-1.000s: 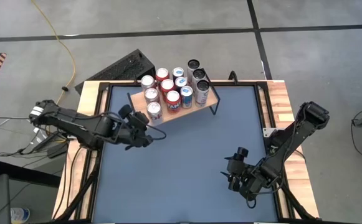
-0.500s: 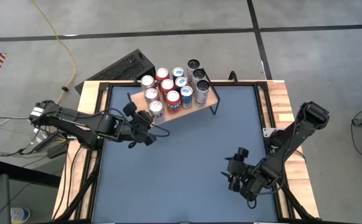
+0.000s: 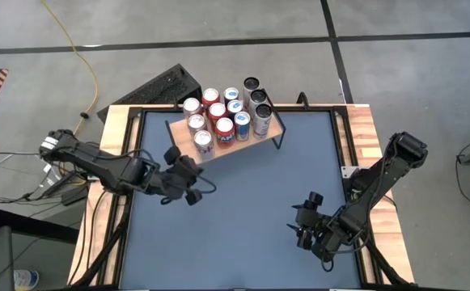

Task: Place canned beverage on shelf
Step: Put the silver soda can on the shelf aligned with the other silver soda cans

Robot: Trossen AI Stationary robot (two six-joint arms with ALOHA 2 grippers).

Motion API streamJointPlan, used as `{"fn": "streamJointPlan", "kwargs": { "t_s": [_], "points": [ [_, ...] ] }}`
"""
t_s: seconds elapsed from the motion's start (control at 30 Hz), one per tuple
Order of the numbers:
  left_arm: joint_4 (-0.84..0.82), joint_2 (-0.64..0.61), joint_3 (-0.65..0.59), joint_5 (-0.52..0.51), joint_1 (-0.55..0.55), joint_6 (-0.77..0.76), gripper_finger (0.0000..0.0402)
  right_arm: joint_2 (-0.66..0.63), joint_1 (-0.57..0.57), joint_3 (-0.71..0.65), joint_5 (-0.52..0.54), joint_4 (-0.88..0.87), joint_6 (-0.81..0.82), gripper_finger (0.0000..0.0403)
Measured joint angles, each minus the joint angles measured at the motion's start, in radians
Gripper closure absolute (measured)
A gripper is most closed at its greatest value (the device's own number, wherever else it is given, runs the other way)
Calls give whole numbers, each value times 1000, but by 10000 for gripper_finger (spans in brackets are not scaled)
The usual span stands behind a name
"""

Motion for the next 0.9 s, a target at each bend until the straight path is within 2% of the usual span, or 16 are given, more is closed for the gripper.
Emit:
{"fn": "streamJointPlan", "kwargs": {
  "t_s": [0.23, 0.37, 0.6, 0.73, 0.83, 0.9],
  "points": [
    [251, 0, 0, 11, -81, 121, 401, 0, -8, 0, 2, 26, -21, 110],
    [349, 0, 0, 111, -100, 202, 401, 0, -9, 0, 3, 96, -86, 110],
    [362, 7, 0, 97, -104, 219, 402, 0, -38, 0, 2, 207, -173, 110],
    [368, 22, -7, 52, -103, 243, 401, 0, -54, 0, 2, 264, -229, 110],
    [535, 13, -61, 57, -103, 315, 401, -7, -60, 0, 1, 323, -292, 110],
    [617, -2, -103, 110, -103, 351, 401, -21, -66, 0, 1, 363, -329, 110]
  ]
}}
